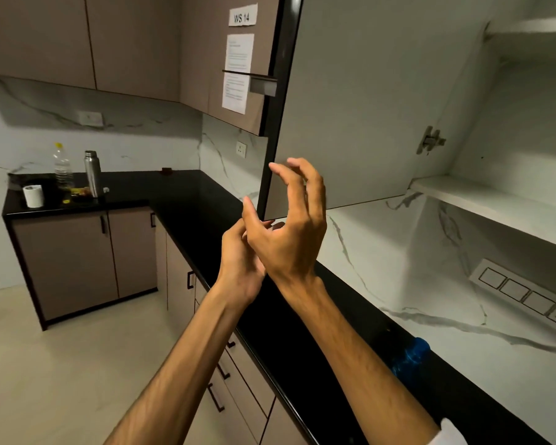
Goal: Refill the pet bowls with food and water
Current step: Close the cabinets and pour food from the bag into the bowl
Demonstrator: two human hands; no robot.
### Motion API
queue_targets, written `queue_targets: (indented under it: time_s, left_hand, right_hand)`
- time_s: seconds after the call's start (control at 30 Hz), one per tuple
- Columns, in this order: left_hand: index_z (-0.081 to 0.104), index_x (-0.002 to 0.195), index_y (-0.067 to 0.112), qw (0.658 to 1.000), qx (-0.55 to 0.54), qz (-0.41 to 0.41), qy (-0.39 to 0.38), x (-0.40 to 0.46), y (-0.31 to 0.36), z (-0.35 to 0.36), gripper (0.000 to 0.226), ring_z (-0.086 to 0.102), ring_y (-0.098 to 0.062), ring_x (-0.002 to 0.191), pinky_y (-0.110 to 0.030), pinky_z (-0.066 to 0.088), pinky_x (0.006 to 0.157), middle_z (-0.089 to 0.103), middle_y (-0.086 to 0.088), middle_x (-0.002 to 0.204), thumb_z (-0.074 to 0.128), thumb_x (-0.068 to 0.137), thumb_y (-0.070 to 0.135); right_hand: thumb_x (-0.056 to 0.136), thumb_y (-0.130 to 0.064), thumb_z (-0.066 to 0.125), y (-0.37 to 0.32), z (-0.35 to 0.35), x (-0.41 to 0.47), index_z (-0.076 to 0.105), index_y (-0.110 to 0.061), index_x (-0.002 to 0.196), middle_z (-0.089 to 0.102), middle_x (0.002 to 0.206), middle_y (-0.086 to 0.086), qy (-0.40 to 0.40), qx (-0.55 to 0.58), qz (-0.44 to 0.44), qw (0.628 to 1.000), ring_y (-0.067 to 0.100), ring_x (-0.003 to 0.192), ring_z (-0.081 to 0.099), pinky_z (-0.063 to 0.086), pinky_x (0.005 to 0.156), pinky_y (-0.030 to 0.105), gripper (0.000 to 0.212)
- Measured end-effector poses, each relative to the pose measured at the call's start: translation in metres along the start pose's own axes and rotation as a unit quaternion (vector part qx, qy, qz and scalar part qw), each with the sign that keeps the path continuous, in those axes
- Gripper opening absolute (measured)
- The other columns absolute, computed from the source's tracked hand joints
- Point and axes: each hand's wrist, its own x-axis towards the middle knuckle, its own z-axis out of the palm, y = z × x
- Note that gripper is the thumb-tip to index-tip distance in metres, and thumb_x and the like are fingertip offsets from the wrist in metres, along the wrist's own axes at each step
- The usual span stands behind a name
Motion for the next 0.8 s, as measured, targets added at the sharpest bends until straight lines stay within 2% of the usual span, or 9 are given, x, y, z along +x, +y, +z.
queue_targets:
  time_s: [0.17, 0.2, 0.3, 0.4, 0.47, 0.53, 0.67, 0.73, 0.8]
  left_hand:
    - [0.083, 0.076, 0.008, 0.997, -0.027, -0.041, -0.061, -0.002, 0.001, 0.012, 0.062, 0.073, -0.02, 0.067, -0.031, 0.061, 0.066, 0.073, -0.008, 0.071, 0.04, 0.108, 0.038]
    - [0.084, 0.075, 0.008, 0.997, -0.028, -0.045, -0.062, -0.002, 0.001, 0.014, 0.063, 0.073, -0.02, 0.066, -0.031, 0.062, 0.066, 0.073, -0.007, 0.071, 0.039, 0.108, 0.039]
    - [0.084, 0.085, 0.006, 0.997, -0.035, -0.049, -0.052, -0.002, -0.002, 0.015, 0.057, 0.074, -0.024, 0.08, -0.037, 0.057, 0.087, 0.076, -0.01, 0.085, 0.043, 0.104, 0.041]
    - [0.084, 0.085, 0.006, 0.996, -0.037, -0.062, -0.045, -0.001, -0.008, 0.011, 0.06, 0.07, -0.026, 0.09, -0.041, 0.051, 0.102, 0.071, -0.012, 0.096, 0.043, 0.103, 0.046]
    - [0.084, 0.086, 0.006, 0.996, -0.042, -0.066, -0.052, -0.002, -0.01, 0.008, 0.06, 0.068, -0.028, 0.097, -0.044, 0.046, 0.11, 0.069, -0.014, 0.104, 0.043, 0.103, 0.046]
    - [0.084, 0.089, 0.006, 0.995, -0.038, -0.07, -0.06, -0.006, -0.012, 0.008, 0.059, 0.068, -0.028, 0.096, -0.042, 0.049, 0.105, 0.07, -0.014, 0.105, 0.044, 0.103, 0.046]
    - [0.083, 0.084, 0.006, 0.993, -0.035, -0.083, -0.078, -0.013, -0.019, 0.01, 0.048, 0.071, -0.026, 0.083, -0.037, 0.06, 0.081, 0.071, -0.013, 0.093, 0.054, 0.093, 0.043]
    - [0.083, 0.085, 0.005, 0.991, -0.035, -0.088, -0.094, -0.018, -0.024, 0.012, 0.043, 0.071, -0.029, 0.087, -0.038, 0.061, 0.082, 0.073, -0.016, 0.096, 0.06, 0.083, 0.041]
    - [0.081, 0.095, 0.004, 0.99, -0.039, -0.091, -0.099, -0.022, -0.029, 0.014, 0.043, 0.072, -0.032, 0.094, -0.042, 0.062, 0.084, 0.074, -0.019, 0.105, 0.06, 0.087, 0.04]
  right_hand:
    - [0.074, -0.027, 0.086, 0.006, 0.006, 0.001, 0.064, -0.012, 0.134, 0.052, 0.148, 0.016, -0.013, -0.032, 0.0, 0.999, 0.025, 0.134, 0.052, 0.052, 0.104, 0.038, 0.066]
    - [0.074, -0.027, 0.086, 0.008, 0.006, 0.001, 0.062, -0.013, 0.137, 0.05, 0.15, 0.016, -0.018, -0.04, 0.001, 0.999, 0.025, 0.135, 0.051, 0.051, 0.106, 0.037, 0.069]
    - [0.074, -0.028, 0.085, 0.013, 0.007, 0.0, 0.053, -0.017, 0.143, 0.045, 0.154, 0.017, -0.031, -0.053, 0.006, 0.998, 0.026, 0.137, 0.049, 0.05, 0.107, 0.039, 0.077]
    - [0.075, -0.029, 0.084, 0.014, 0.006, -0.004, 0.044, -0.022, 0.146, 0.044, 0.155, 0.017, -0.037, -0.049, 0.013, 0.998, 0.026, 0.137, 0.049, 0.049, 0.109, 0.037, 0.082]
    - [0.076, -0.027, 0.083, 0.014, 0.003, -0.007, 0.043, -0.022, 0.146, 0.043, 0.155, 0.016, -0.034, -0.042, 0.018, 0.998, 0.027, 0.137, 0.05, 0.052, 0.107, 0.041, 0.081]
    - [0.077, -0.026, 0.082, 0.013, -0.001, -0.009, 0.042, -0.022, 0.146, 0.042, 0.155, 0.015, -0.028, -0.033, 0.023, 0.999, 0.028, 0.137, 0.051, 0.055, 0.102, 0.044, 0.08]
    - [0.078, -0.026, 0.082, 0.013, -0.015, -0.013, 0.043, -0.023, 0.147, 0.042, 0.155, 0.015, -0.024, -0.028, 0.03, 0.999, 0.027, 0.139, 0.05, 0.056, 0.101, 0.046, 0.079]
    - [0.078, -0.027, 0.084, 0.013, -0.026, -0.015, 0.044, -0.023, 0.146, 0.044, 0.154, 0.015, -0.024, -0.028, 0.033, 0.999, 0.026, 0.139, 0.049, 0.056, 0.103, 0.045, 0.08]
    - [0.077, -0.027, 0.086, 0.013, -0.036, -0.017, 0.044, -0.022, 0.146, 0.046, 0.152, 0.016, -0.025, -0.025, 0.036, 0.999, 0.026, 0.137, 0.051, 0.055, 0.105, 0.041, 0.08]
